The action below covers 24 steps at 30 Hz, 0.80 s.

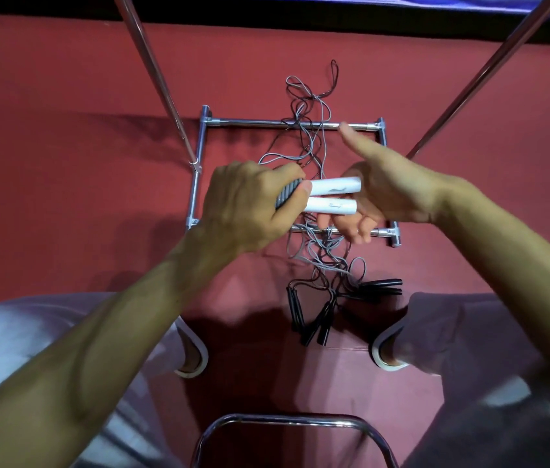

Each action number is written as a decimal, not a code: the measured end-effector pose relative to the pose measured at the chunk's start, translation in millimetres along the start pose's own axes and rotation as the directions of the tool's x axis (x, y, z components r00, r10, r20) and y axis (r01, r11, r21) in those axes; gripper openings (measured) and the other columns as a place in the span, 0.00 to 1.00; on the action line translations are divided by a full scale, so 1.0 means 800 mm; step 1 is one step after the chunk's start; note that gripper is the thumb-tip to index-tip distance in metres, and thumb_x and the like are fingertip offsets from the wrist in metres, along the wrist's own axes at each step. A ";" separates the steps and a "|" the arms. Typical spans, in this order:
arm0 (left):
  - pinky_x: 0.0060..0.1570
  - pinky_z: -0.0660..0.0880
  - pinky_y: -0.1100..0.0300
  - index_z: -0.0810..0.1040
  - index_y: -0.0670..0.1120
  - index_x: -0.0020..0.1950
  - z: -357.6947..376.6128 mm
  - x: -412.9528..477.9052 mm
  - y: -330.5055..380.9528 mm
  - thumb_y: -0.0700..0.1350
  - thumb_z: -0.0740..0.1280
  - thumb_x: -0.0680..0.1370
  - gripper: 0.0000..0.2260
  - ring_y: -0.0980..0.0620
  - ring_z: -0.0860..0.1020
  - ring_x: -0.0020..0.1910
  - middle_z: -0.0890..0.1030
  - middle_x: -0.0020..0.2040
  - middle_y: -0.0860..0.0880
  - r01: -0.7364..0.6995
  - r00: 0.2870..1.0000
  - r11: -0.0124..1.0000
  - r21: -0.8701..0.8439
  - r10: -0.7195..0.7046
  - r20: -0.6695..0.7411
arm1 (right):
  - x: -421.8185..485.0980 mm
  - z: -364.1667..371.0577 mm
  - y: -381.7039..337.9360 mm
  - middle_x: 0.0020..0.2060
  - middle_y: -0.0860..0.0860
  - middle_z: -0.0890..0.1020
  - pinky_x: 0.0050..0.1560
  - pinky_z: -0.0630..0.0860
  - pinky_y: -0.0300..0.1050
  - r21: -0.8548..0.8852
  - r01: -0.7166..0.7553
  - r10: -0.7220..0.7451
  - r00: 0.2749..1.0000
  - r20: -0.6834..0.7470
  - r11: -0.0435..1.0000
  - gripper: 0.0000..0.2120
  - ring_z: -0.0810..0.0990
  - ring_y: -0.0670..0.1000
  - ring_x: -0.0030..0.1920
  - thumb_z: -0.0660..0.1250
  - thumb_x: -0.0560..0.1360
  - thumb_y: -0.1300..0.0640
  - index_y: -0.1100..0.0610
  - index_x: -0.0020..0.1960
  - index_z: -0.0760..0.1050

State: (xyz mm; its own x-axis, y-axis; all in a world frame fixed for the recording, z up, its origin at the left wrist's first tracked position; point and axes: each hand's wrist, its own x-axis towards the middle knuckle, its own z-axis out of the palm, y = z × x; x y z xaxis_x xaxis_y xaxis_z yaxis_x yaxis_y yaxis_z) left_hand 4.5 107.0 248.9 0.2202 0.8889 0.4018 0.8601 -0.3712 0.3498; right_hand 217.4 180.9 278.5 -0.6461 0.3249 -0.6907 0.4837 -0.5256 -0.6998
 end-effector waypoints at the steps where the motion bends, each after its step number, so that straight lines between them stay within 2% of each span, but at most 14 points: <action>1: 0.29 0.69 0.53 0.81 0.48 0.45 0.001 -0.001 0.001 0.55 0.60 0.81 0.15 0.38 0.74 0.28 0.76 0.28 0.47 -0.006 1.000 1.000 0.004 0.006 0.006 | 0.000 0.005 0.001 0.25 0.57 0.72 0.24 0.69 0.39 -0.015 -0.027 0.027 1.000 -0.003 1.000 0.50 0.70 0.53 0.23 0.42 0.74 0.24 0.67 0.45 0.81; 3: 0.30 0.69 0.53 0.80 0.48 0.46 0.004 -0.001 0.003 0.57 0.59 0.81 0.16 0.37 0.75 0.29 0.77 0.29 0.47 -0.004 1.000 1.000 0.025 0.003 0.027 | 0.007 0.010 0.008 0.23 0.51 0.62 0.22 0.58 0.36 -0.041 -0.045 0.040 0.994 -0.098 0.998 0.45 0.59 0.48 0.22 0.43 0.78 0.27 0.64 0.37 0.79; 6: 0.32 0.66 0.54 0.80 0.48 0.47 0.007 0.001 0.001 0.58 0.56 0.81 0.19 0.36 0.77 0.31 0.80 0.31 0.46 0.015 0.999 0.995 0.102 -0.020 0.043 | 0.025 0.019 0.016 0.23 0.50 0.59 0.23 0.50 0.35 -0.013 0.044 -0.046 0.951 -0.305 0.999 0.35 0.54 0.47 0.21 0.50 0.83 0.36 0.60 0.31 0.72; 9: 0.32 0.62 0.55 0.79 0.47 0.45 0.009 0.003 -0.003 0.57 0.57 0.81 0.18 0.37 0.77 0.32 0.80 0.32 0.45 0.012 0.999 0.989 0.150 -0.019 0.048 | 0.041 0.033 0.022 0.18 0.51 0.61 0.25 0.50 0.34 0.021 0.098 -0.078 0.888 -0.454 0.995 0.29 0.56 0.47 0.19 0.50 0.84 0.48 0.59 0.27 0.68; 12: 0.32 0.60 0.55 0.79 0.46 0.43 0.013 0.000 -0.002 0.56 0.58 0.81 0.17 0.37 0.77 0.31 0.80 0.32 0.45 0.008 0.997 0.986 0.166 -0.021 0.074 | 0.053 0.042 0.029 0.20 0.54 0.65 0.25 0.53 0.32 0.069 0.082 -0.030 0.831 -0.556 0.994 0.23 0.58 0.47 0.17 0.49 0.82 0.53 0.60 0.31 0.68; 14: 0.32 0.59 0.56 0.78 0.46 0.40 0.017 -0.003 0.000 0.54 0.61 0.80 0.16 0.37 0.77 0.29 0.80 0.30 0.43 0.028 0.995 0.981 0.192 -0.045 0.086 | 0.059 0.043 0.033 0.19 0.53 0.67 0.25 0.54 0.31 0.116 0.054 0.020 0.828 -0.560 0.992 0.21 0.59 0.47 0.17 0.49 0.82 0.54 0.60 0.34 0.68; 16: 0.31 0.59 0.57 0.77 0.45 0.36 0.018 -0.005 0.002 0.53 0.63 0.79 0.16 0.38 0.76 0.27 0.78 0.28 0.42 0.050 0.996 0.978 0.202 -0.065 0.066 | 0.060 0.039 0.034 0.17 0.50 0.65 0.25 0.51 0.32 0.131 -0.010 0.074 0.867 -0.492 0.991 0.21 0.58 0.46 0.17 0.47 0.82 0.54 0.60 0.34 0.67; 19: 0.33 0.60 0.55 0.77 0.45 0.36 0.019 -0.003 0.005 0.54 0.61 0.81 0.19 0.37 0.76 0.31 0.78 0.31 0.42 0.086 0.988 0.984 0.159 -0.104 0.110 | 0.053 0.026 0.030 0.22 0.51 0.64 0.25 0.52 0.36 0.091 -0.079 0.108 0.918 -0.382 0.993 0.22 0.58 0.47 0.20 0.48 0.81 0.52 0.60 0.36 0.71; 22: 0.35 0.64 0.52 0.79 0.43 0.39 0.018 0.003 0.001 0.57 0.58 0.81 0.21 0.36 0.75 0.37 0.77 0.33 0.41 0.247 0.958 0.969 0.021 -0.247 0.148 | 0.054 0.022 0.023 0.29 0.57 0.77 0.28 0.66 0.40 0.188 0.072 0.024 0.887 -0.462 0.980 0.23 0.73 0.54 0.25 0.49 0.84 0.45 0.59 0.44 0.75; 24: 0.35 0.64 0.51 0.74 0.42 0.35 0.016 0.008 0.000 0.58 0.58 0.81 0.23 0.35 0.72 0.38 0.71 0.31 0.42 0.385 0.915 0.919 -0.086 -0.367 0.170 | 0.062 0.017 0.024 0.43 0.62 0.84 0.39 0.73 0.46 0.318 0.233 -0.046 0.865 -0.500 0.919 0.29 0.81 0.59 0.38 0.48 0.83 0.37 0.59 0.52 0.77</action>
State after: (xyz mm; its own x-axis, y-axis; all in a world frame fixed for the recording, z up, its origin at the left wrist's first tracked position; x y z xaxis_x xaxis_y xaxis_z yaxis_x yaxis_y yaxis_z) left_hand 11.9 116.4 240.5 -0.0365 0.9948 0.0954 0.8355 -0.0220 0.5491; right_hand 186.7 175.9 233.1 -0.2863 0.6983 -0.6561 0.1066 -0.6573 -0.7461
